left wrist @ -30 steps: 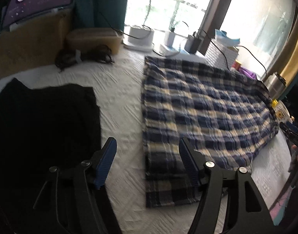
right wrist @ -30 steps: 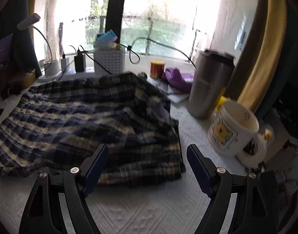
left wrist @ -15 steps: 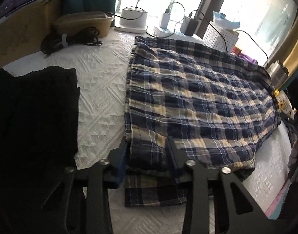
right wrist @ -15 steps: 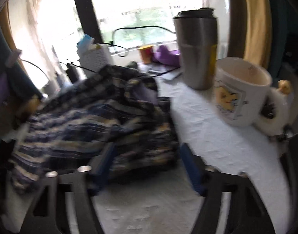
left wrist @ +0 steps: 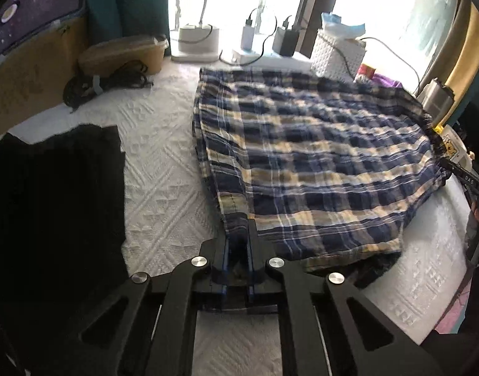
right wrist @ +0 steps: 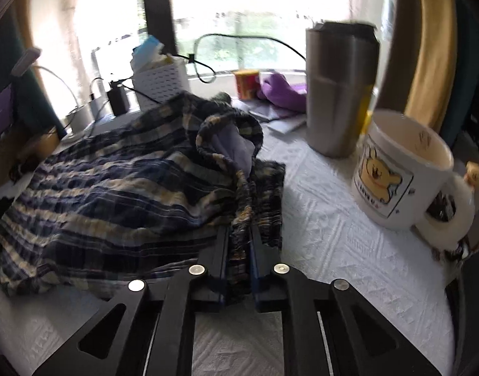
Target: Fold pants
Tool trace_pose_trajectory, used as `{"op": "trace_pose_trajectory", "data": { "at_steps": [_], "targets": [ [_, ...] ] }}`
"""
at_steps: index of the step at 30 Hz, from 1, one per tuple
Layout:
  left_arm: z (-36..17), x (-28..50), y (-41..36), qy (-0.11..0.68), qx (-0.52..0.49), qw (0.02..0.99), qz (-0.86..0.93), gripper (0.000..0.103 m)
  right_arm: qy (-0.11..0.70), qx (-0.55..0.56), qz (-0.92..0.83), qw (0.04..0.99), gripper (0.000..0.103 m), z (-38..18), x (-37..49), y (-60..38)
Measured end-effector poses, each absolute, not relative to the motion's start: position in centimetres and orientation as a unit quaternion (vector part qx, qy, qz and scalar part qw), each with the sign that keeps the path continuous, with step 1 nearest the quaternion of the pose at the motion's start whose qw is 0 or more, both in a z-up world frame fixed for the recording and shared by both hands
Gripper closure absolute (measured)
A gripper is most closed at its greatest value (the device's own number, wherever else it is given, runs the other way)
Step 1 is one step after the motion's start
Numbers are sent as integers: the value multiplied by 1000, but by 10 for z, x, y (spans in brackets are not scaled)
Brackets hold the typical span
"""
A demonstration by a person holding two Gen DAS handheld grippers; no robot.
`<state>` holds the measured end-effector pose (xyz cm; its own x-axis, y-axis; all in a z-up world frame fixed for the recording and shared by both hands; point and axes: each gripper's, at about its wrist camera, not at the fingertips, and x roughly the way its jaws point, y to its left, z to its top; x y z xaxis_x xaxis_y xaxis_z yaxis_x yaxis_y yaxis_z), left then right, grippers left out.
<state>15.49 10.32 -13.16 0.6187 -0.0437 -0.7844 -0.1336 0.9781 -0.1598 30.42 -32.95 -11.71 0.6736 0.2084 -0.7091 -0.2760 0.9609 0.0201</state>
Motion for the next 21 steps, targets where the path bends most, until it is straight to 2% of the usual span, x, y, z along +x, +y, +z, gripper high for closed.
{"op": "trace_pose_trajectory", "data": {
  "at_steps": [7, 15, 18, 19, 21],
  "targets": [
    [-109, 132, 98, 424, -87, 901, 19, 97, 370, -90, 129, 915, 93, -96, 287, -331],
    [-135, 123, 104, 453, -107, 885, 17, 97, 417, -94, 105, 898, 93, -125, 283, -349],
    [-135, 127, 110, 450, -114, 886, 27, 92, 410, -66, 98, 904, 91, -121, 280, -355],
    [-134, 127, 112, 448, -116, 886, 31, 89, 407, -67, 92, 907, 84, -118, 279, -355],
    [-130, 125, 119, 443, -115, 888, 57, 80, 396, -77, 85, 911, 82, -111, 273, -354]
  ]
}}
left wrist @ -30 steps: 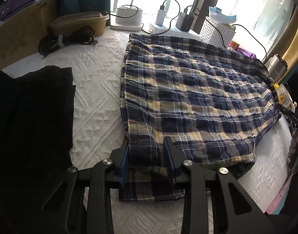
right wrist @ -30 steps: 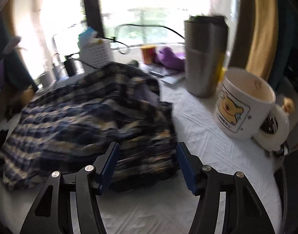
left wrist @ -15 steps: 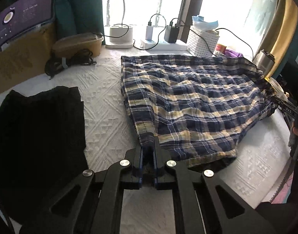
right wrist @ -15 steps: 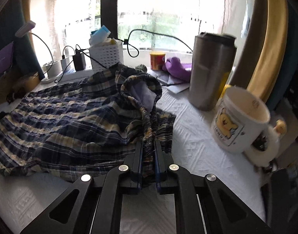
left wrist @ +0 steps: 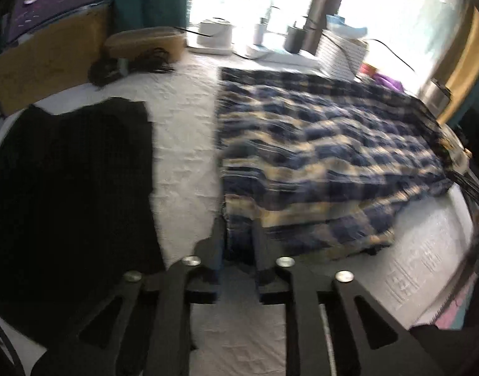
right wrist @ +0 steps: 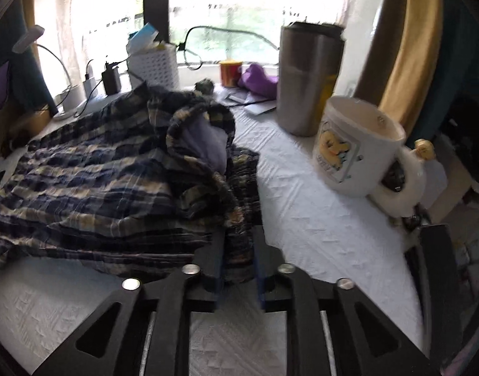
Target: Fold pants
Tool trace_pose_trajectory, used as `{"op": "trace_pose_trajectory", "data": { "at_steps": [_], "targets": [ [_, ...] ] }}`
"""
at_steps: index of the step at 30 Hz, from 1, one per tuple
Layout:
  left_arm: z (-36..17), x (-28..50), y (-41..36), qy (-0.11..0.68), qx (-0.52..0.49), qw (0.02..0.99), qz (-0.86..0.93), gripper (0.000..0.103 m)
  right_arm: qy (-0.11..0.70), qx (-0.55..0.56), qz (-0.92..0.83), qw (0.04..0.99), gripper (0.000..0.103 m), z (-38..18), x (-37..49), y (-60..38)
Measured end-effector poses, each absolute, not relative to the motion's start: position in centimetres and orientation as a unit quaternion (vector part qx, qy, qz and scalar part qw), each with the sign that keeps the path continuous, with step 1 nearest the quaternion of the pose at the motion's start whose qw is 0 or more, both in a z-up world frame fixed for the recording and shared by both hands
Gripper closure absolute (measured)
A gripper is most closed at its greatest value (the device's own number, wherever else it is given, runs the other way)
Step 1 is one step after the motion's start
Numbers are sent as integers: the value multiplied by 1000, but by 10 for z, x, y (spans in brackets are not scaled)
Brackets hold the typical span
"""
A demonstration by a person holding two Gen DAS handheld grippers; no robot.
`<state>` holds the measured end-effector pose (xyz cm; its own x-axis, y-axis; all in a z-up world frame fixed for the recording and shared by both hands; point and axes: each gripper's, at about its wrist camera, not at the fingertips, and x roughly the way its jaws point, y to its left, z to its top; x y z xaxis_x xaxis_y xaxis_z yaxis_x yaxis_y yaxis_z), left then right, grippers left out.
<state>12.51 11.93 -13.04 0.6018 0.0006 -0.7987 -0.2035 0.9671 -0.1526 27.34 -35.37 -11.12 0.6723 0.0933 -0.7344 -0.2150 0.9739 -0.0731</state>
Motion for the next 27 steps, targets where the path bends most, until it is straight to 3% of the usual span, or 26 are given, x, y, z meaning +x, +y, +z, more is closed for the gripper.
{"op": "trace_pose_trajectory", "data": {
  "at_steps": [1, 5, 6, 7, 9, 16, 17, 19, 22, 24, 25, 26, 27],
  "targets": [
    [-126, 121, 121, 433, -109, 892, 71, 74, 393, -78, 85, 912, 82, -109, 270, -353],
    [-103, 112, 116, 398, -104, 909, 62, 73, 380, -80, 80, 918, 78, -97, 260, -354],
    [-97, 113, 108, 391, -102, 914, 49, 72, 375, -78, 79, 920, 63, -94, 260, -354],
    [-94, 114, 100, 388, -101, 916, 33, 72, 370, -75, 78, 923, 40, -91, 259, -353],
    [-95, 122, 74, 392, -95, 915, -23, 72, 356, -66, 83, 929, 26, -85, 260, -353],
    [-124, 148, -15, 431, -23, 893, -130, 71, 341, -62, 110, 932, 26, -81, 276, -343],
    [-127, 151, -22, 437, -18, 890, -131, 68, 340, -62, 116, 931, 26, -81, 278, -342],
    [-136, 154, -31, 448, -15, 884, -135, 39, 338, -63, 124, 931, 28, -82, 280, -341],
    [-151, 157, -45, 455, 28, 883, -108, 37, 340, -59, 132, 929, 38, -86, 282, -344],
    [-156, 154, -48, 451, 49, 886, -98, 43, 340, -53, 137, 929, 43, -88, 282, -349],
    [-156, 153, -48, 444, 47, 890, -94, 59, 341, -50, 139, 929, 48, -88, 282, -351],
    [-155, 151, -46, 442, 44, 892, -86, 69, 341, -48, 140, 928, 51, -89, 282, -354],
    [-154, 150, -42, 442, 44, 893, -79, 89, 341, -46, 142, 928, 57, -90, 283, -356]
  ]
}}
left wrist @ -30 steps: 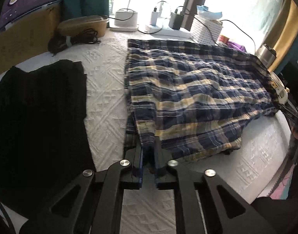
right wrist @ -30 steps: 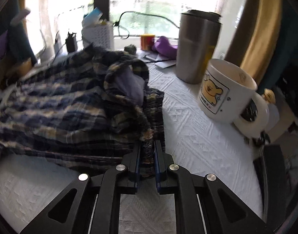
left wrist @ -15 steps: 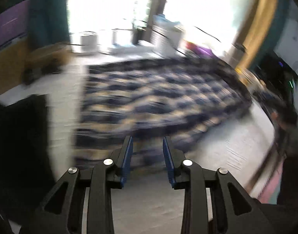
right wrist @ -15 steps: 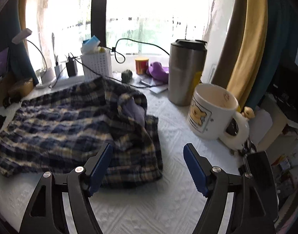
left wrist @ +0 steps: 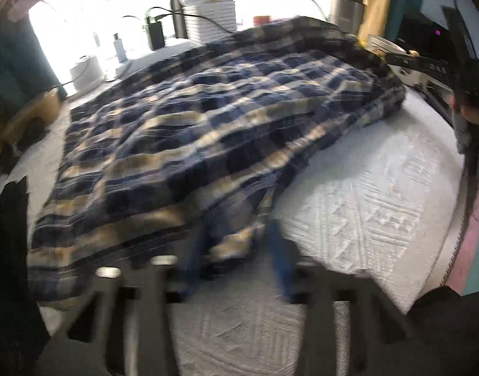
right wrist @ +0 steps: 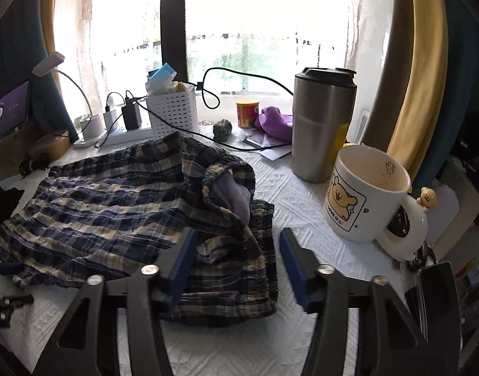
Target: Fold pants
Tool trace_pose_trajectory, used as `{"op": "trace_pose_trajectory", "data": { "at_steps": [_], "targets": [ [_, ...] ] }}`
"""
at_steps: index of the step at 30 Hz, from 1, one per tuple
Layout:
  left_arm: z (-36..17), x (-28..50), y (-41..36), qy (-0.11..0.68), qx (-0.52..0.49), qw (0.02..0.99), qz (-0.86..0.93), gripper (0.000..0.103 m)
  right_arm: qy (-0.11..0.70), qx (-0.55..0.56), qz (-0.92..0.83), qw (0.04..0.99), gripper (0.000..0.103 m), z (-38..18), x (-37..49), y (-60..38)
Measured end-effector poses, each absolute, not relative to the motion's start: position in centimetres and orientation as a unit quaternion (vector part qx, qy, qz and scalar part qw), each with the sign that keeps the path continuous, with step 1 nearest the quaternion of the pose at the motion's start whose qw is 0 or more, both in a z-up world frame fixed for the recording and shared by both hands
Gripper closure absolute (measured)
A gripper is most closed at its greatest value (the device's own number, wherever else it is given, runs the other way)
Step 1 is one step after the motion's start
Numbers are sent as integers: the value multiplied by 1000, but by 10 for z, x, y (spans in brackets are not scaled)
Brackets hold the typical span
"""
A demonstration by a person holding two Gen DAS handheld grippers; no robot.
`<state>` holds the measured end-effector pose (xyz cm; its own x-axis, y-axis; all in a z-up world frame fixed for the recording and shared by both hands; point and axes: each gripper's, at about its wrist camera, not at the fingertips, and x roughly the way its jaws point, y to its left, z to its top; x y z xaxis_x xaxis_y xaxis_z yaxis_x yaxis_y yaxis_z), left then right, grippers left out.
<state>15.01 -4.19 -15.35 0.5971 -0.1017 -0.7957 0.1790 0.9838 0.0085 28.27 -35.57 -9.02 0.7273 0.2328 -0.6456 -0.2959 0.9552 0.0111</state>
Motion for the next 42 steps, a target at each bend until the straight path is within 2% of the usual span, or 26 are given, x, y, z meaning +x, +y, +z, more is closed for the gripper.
{"op": "trace_pose_trajectory", "data": {
  "at_steps": [2, 4, 8, 14, 16, 21, 23, 40, 41, 42],
  "targets": [
    [-152, 147, -36, 449, 35, 890, -76, 95, 339, -48, 147, 928, 64, -91, 285, -357],
    [-149, 139, -34, 456, 28, 886, -77, 96, 334, -51, 155, 928, 69, -90, 289, -355],
    [-147, 131, -33, 469, 21, 880, -77, 96, 324, -63, 171, 928, 71, -85, 302, -344],
    [-128, 131, -6, 469, -56, 877, -85, 87, 324, -99, 175, 924, 70, -88, 324, -316],
    [-118, 131, 8, 456, -73, 884, -77, 78, 332, -110, 179, 920, 70, -92, 331, -310],
    [-110, 144, 44, 440, -84, 894, -21, 77, 335, -124, 172, 918, 71, -95, 345, -303],
    [-110, 153, 63, 438, -94, 894, 1, 77, 338, -117, 165, 919, 78, -92, 352, -307],
    [-153, 239, 138, 461, -111, 876, 85, 77, 415, -135, 94, 895, 78, -138, 437, -314],
    [-153, 242, 141, 460, -111, 877, 85, 77, 415, -135, 91, 895, 77, -139, 439, -314],
    [-153, 245, 143, 460, -110, 877, 87, 77, 414, -137, 85, 896, 72, -139, 440, -314]
  ]
}}
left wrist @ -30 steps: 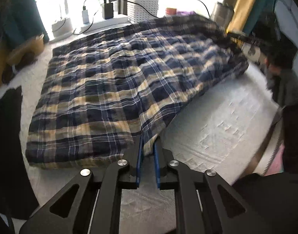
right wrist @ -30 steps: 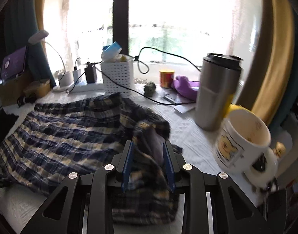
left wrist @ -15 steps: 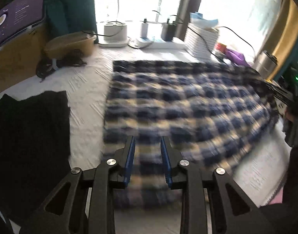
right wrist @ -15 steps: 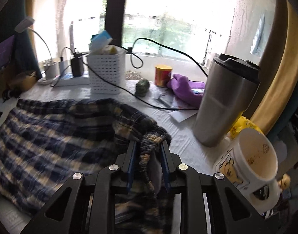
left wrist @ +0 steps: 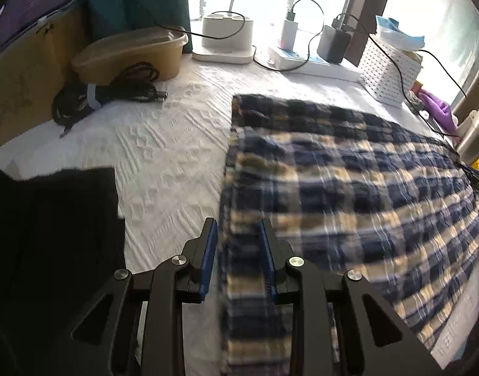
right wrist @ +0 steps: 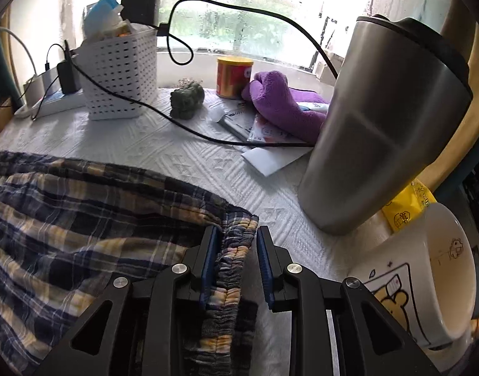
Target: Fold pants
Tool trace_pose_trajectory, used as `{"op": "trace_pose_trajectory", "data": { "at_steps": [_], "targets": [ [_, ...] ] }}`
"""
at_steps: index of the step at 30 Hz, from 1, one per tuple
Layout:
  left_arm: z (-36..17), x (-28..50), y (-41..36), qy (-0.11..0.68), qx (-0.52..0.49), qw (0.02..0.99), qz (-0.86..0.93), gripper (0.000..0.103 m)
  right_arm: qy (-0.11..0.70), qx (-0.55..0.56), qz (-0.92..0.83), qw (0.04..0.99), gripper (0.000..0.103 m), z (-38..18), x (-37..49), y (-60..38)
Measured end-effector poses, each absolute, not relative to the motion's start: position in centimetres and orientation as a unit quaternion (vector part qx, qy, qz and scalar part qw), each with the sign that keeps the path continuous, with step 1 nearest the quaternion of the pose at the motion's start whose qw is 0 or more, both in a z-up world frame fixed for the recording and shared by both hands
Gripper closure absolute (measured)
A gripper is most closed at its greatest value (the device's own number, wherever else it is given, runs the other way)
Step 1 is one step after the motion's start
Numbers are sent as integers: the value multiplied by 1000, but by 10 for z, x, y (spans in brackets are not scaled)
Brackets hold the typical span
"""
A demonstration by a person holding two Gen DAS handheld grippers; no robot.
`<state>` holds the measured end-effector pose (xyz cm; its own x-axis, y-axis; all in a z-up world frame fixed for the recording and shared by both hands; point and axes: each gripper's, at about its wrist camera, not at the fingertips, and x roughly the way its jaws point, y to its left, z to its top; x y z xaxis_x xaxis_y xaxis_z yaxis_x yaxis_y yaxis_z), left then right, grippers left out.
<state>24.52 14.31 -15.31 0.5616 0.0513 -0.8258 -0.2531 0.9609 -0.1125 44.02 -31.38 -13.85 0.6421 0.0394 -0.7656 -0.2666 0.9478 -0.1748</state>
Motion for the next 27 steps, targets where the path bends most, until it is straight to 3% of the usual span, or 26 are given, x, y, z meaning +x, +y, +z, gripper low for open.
{"op": "trace_pose_trajectory", "data": {
  "at_steps": [3, 12, 13, 16, 21, 23, 24, 25, 27],
  "targets": [
    [-152, 253, 150, 461, -111, 876, 92, 77, 408, -134, 67, 901, 55, -133, 442, -318],
    [-133, 242, 148, 445, -118, 886, 61, 74, 369, -102, 72, 921, 50, -96, 395, -320],
    [-134, 241, 147, 444, -117, 887, 54, 67, 365, -97, 72, 923, 48, -92, 388, -322],
    [-135, 249, 146, 436, -109, 893, 36, 64, 355, -86, 71, 928, 34, -84, 366, -328],
    [-142, 273, 150, 430, -110, 896, 15, 64, 375, -77, 70, 921, 34, -95, 344, -332],
    [-145, 281, 148, 435, -93, 895, 21, 69, 387, -67, 69, 917, 34, -102, 338, -334],
    [-146, 284, 148, 432, -86, 898, 22, 93, 391, -63, 67, 916, 34, -105, 334, -336],
    [-148, 289, 147, 440, -74, 895, 26, 103, 398, -57, 66, 913, 34, -109, 331, -337],
    [-151, 292, 149, 441, -68, 895, 26, 103, 407, -51, 62, 910, 34, -115, 327, -339]
  ]
}}
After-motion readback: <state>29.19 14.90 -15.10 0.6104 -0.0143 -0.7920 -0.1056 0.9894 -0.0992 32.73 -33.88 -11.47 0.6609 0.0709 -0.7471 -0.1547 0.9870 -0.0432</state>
